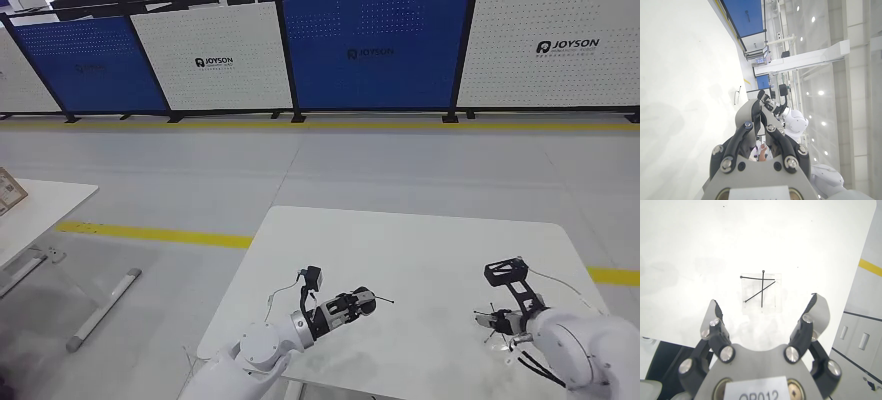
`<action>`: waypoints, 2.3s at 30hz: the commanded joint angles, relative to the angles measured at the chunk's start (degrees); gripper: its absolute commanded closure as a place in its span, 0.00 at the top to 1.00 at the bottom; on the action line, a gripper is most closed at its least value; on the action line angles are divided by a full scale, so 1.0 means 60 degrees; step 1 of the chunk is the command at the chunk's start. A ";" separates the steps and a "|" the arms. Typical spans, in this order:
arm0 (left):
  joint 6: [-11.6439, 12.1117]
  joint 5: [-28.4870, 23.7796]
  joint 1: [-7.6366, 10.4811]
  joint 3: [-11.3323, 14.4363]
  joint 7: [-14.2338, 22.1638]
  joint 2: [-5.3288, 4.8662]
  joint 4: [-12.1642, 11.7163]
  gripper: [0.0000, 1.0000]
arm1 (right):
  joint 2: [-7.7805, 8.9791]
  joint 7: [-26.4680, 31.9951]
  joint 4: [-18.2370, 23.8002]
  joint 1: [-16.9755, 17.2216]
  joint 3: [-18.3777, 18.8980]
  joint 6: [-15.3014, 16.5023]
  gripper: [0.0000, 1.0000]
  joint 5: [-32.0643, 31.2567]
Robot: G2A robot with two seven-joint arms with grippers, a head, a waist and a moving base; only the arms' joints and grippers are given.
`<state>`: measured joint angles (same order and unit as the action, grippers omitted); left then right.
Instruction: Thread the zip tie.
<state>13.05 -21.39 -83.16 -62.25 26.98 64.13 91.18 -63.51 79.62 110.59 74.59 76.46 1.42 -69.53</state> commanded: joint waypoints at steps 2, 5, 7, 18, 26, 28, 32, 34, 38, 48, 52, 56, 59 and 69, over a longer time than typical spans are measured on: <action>0.0000 0.0000 0.0000 0.0000 0.0000 0.0000 0.0000 0.00 | 0.0004 -0.0188 -0.0101 0.0057 0.0021 -0.0014 1.00 -0.0096; 0.0000 0.0000 0.0000 0.0000 0.0000 0.0000 0.0000 0.00 | 0.0012 -0.0301 -0.0237 0.0102 0.0127 0.0048 1.00 0.0017; 0.0000 0.0000 0.0000 0.0000 0.0000 0.0000 0.0000 0.00 | 0.0024 -0.0178 -0.0263 0.0077 0.0196 0.0086 1.00 0.0012; 0.0000 0.0000 0.0000 0.0000 0.0000 0.0000 0.0000 0.00 | 0.0069 0.0003 -0.0525 0.0000 0.0068 0.0120 0.43 -0.0055; 0.0000 0.0000 0.0000 0.0000 0.0000 0.0000 0.0000 0.00 | 0.0136 0.0003 -0.1416 -0.0571 -0.0509 -0.0054 0.42 0.0091; 0.0000 0.0000 0.0000 0.0000 0.0000 0.0000 0.0000 0.00 | 0.0166 0.0003 -0.1537 -0.0660 -0.0621 -0.0063 0.42 0.0190; 0.0000 0.0000 0.0000 0.0000 0.0000 0.0000 0.0000 0.00 | 0.0250 0.0003 -0.1796 -0.0871 -0.0883 -0.0055 0.38 0.0301; 0.0000 0.0000 0.0000 0.0000 0.0000 0.0000 0.0000 0.00 | 0.0299 0.0003 -0.1933 -0.0989 -0.1031 -0.0090 0.38 0.0365; 0.0000 0.0000 0.0000 0.0000 0.0000 0.0000 0.0000 0.00 | 0.0395 0.0003 -0.2216 -0.1197 -0.1355 -0.0292 0.38 0.0453; 0.0000 0.0000 0.0000 0.0000 0.0000 0.0000 0.0000 0.00 | 0.0674 0.0003 -0.2569 -0.1650 -0.1970 -0.0557 0.24 0.0945; 0.0000 0.0000 0.0000 0.0000 0.0000 0.0000 0.0000 0.00 | 0.0797 0.0003 -0.2681 -0.1808 -0.2185 -0.0716 0.27 0.1119; 0.0000 0.0000 0.0000 0.0000 0.0000 0.0000 0.0000 0.00 | 0.0921 0.0003 -0.2782 -0.1961 -0.2393 -0.0957 0.27 0.1269; 0.0000 0.0000 0.0000 0.0000 0.0000 0.0000 0.0000 0.00 | 0.1000 0.0003 -0.2876 -0.2119 -0.2619 -0.1083 0.27 0.1403; 0.0000 0.0000 0.0000 0.0000 0.0000 0.0000 0.0000 0.00 | 0.1262 0.0003 -0.3196 -0.2680 -0.3368 -0.1541 0.22 0.1899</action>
<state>13.05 -21.39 -83.16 -62.25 26.98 64.13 91.18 -56.06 79.64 91.53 58.79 56.61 -7.64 -58.41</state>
